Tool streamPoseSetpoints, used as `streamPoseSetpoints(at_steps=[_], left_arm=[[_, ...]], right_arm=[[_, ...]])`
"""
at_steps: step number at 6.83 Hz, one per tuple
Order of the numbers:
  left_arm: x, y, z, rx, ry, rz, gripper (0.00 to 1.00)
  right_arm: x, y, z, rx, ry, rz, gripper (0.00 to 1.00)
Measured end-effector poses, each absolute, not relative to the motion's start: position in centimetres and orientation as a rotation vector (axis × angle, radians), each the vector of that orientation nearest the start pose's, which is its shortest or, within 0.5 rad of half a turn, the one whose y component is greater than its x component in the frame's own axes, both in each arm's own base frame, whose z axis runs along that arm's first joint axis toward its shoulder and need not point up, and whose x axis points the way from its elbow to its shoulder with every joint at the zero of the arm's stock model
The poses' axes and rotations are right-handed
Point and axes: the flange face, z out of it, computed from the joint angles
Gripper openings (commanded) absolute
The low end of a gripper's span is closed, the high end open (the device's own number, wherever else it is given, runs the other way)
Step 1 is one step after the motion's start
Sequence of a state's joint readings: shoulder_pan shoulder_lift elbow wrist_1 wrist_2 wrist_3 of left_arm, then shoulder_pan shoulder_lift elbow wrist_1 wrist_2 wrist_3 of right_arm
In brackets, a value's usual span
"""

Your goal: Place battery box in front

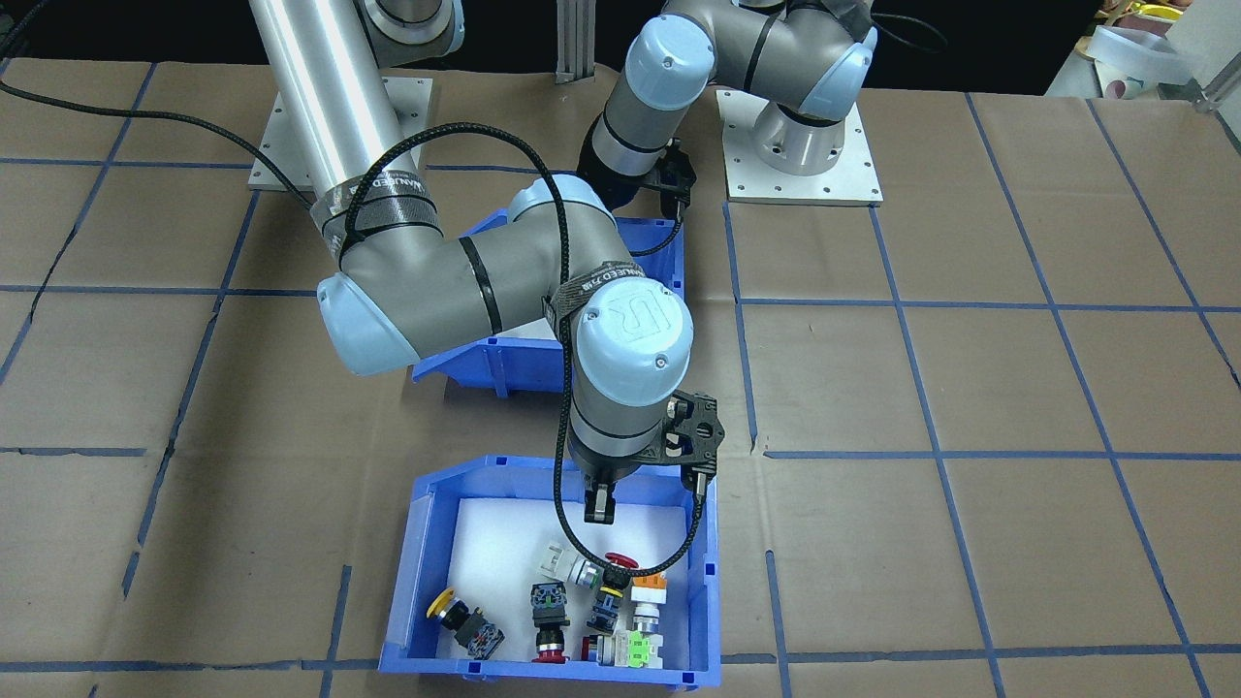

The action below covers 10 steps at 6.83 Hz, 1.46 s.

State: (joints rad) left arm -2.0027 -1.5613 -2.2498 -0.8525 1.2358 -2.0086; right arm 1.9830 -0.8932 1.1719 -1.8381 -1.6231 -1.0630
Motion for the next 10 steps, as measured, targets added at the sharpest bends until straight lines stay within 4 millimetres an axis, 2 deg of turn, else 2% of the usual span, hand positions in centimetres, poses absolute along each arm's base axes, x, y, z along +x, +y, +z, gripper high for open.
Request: streamPoseSetpoints(at_steps=[3,6,8,10], left_arm=[[-32.6,-29.8,26.1,-2.304,2.345,0.565,0.00],[-31.5,-30.0,27.8,-2.313,2.393,0.443,0.00],[-28.7,-31.0,30.3,-2.330,2.436,0.340,0.00],[-24.9,-32.5,32.7,-2.335,2.491,0.266,0.00]], right_arm=[[39.6,-63.1,31.1,-2.149,2.405,0.011,0.03],[35.0,-64.3,34.5,-2.191,2.410,0.001,0.03],[31.4,-65.2,36.6,-2.216,2.392,0.002,0.03],[27.5,-65.8,38.4,-2.233,2.379,0.009,0.03]])
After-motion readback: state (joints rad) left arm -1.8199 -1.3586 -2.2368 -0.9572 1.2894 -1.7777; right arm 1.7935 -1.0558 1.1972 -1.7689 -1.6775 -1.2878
